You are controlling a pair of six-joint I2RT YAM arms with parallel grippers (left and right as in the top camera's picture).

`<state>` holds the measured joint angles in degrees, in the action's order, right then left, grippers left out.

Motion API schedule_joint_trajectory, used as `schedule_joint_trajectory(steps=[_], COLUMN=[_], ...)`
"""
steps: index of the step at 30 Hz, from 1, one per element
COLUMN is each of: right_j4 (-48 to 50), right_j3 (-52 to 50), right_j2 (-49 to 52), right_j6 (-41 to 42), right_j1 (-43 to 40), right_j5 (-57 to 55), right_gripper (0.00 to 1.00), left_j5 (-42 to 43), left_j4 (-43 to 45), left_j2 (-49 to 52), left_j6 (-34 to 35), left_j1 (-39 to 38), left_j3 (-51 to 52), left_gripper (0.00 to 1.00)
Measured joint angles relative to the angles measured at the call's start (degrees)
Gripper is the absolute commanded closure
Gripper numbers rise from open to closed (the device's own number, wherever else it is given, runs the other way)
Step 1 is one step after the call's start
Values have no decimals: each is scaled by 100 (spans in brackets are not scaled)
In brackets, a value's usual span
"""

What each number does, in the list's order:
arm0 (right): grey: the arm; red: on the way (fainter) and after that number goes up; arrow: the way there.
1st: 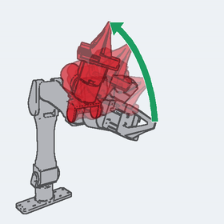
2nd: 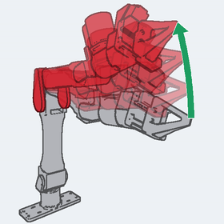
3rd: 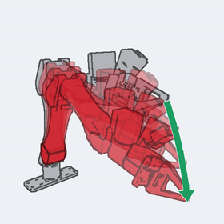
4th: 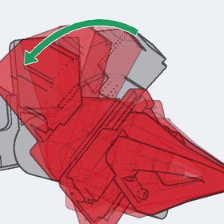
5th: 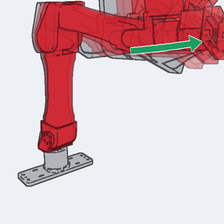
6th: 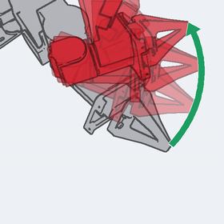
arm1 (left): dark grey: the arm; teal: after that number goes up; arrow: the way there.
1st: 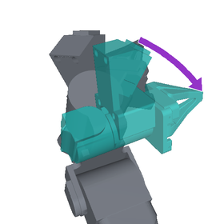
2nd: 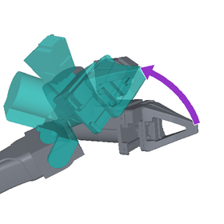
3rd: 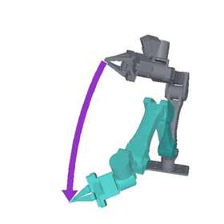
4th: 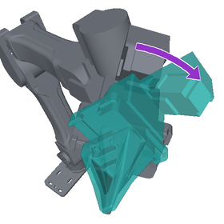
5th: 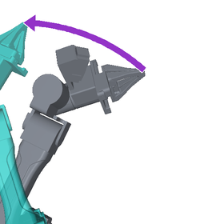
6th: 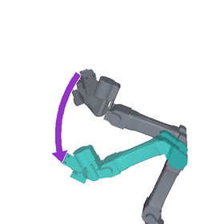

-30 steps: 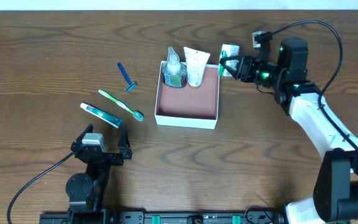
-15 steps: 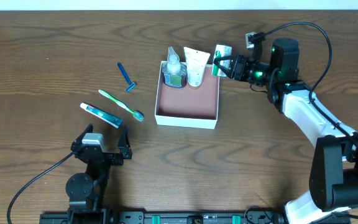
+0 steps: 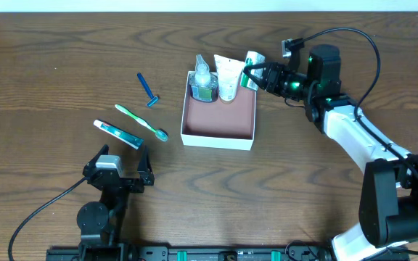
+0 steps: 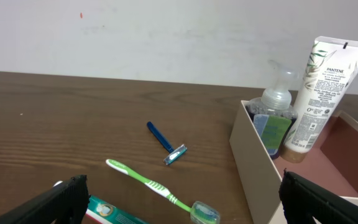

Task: Pack container
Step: 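Carry the soap box with the right gripper and drop it into the box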

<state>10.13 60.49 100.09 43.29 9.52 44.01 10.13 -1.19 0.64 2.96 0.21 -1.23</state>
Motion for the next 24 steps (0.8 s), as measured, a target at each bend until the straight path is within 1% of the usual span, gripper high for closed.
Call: schedule_joint_trajectory(steps=[5, 11, 14, 24], right_j4=[-42, -667, -953, -994], right_j3=[-11, -24, -33, -35], right_j2=[0, 4, 4, 4], right_j6=[118, 87, 20, -57], right_j1=[0, 0, 24, 295], right_j5=[-116, -223, -271, -575], right_gripper=[81, 85, 84, 82], left_j5=[0, 0, 0, 0], left_j4=[0, 0, 0, 0], left_j2=[0, 0, 0, 0], left_j6=[0, 0, 0, 0], left_j1=[0, 0, 0, 0], left_j3=[0, 0, 0, 0], left_gripper=[2, 2, 2, 2])
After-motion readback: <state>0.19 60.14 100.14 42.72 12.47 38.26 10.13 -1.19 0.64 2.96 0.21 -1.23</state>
